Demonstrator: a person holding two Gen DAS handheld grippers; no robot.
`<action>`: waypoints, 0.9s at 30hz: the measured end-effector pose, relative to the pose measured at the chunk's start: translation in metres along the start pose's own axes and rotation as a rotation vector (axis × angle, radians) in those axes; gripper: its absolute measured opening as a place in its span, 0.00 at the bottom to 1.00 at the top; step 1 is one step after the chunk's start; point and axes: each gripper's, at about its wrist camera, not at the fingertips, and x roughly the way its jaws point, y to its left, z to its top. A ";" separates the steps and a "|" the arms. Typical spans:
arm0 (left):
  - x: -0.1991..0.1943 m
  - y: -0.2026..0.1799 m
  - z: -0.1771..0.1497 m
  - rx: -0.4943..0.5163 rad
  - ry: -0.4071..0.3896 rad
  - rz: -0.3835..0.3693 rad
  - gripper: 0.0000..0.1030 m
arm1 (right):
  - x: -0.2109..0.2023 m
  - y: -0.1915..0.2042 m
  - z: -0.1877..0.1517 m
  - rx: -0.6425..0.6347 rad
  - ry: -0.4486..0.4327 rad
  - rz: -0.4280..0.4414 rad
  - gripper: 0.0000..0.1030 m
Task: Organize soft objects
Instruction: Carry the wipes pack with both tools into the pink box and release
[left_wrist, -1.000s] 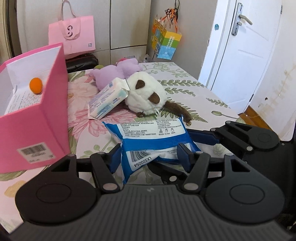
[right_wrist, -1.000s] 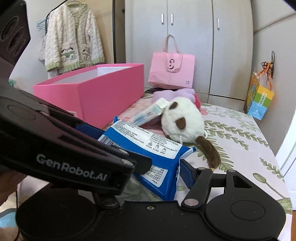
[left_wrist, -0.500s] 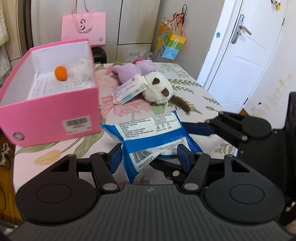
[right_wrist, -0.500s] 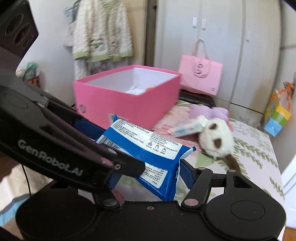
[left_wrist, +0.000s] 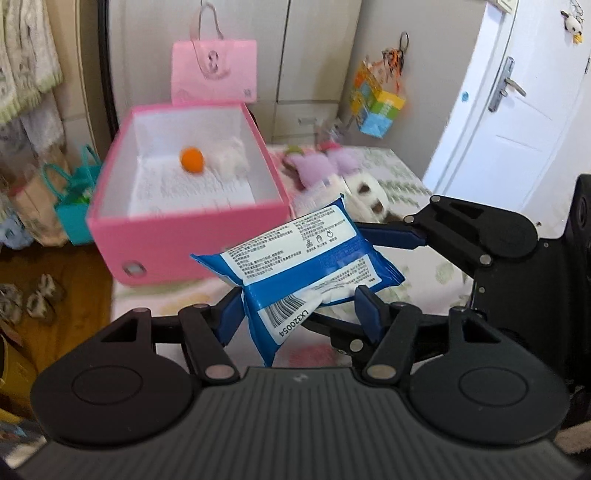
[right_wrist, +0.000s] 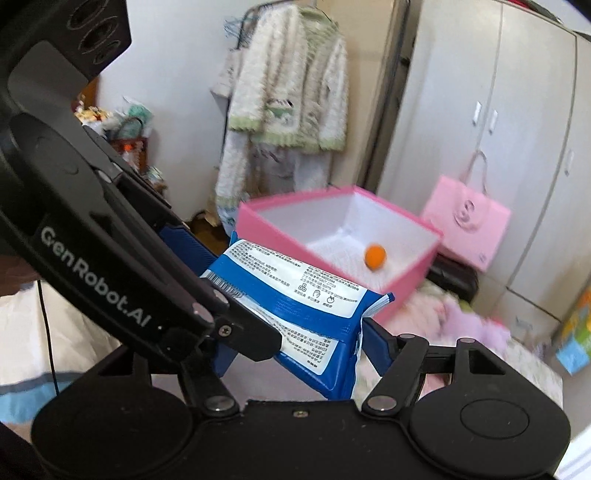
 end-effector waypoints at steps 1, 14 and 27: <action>-0.003 0.004 0.006 -0.001 -0.014 0.004 0.61 | 0.001 -0.002 0.006 -0.002 -0.012 0.004 0.73; 0.031 0.053 0.091 -0.053 -0.132 0.035 0.63 | 0.059 -0.062 0.070 0.098 -0.092 0.026 0.75; 0.113 0.122 0.129 -0.191 -0.078 0.026 0.63 | 0.148 -0.104 0.094 0.130 -0.008 0.076 0.77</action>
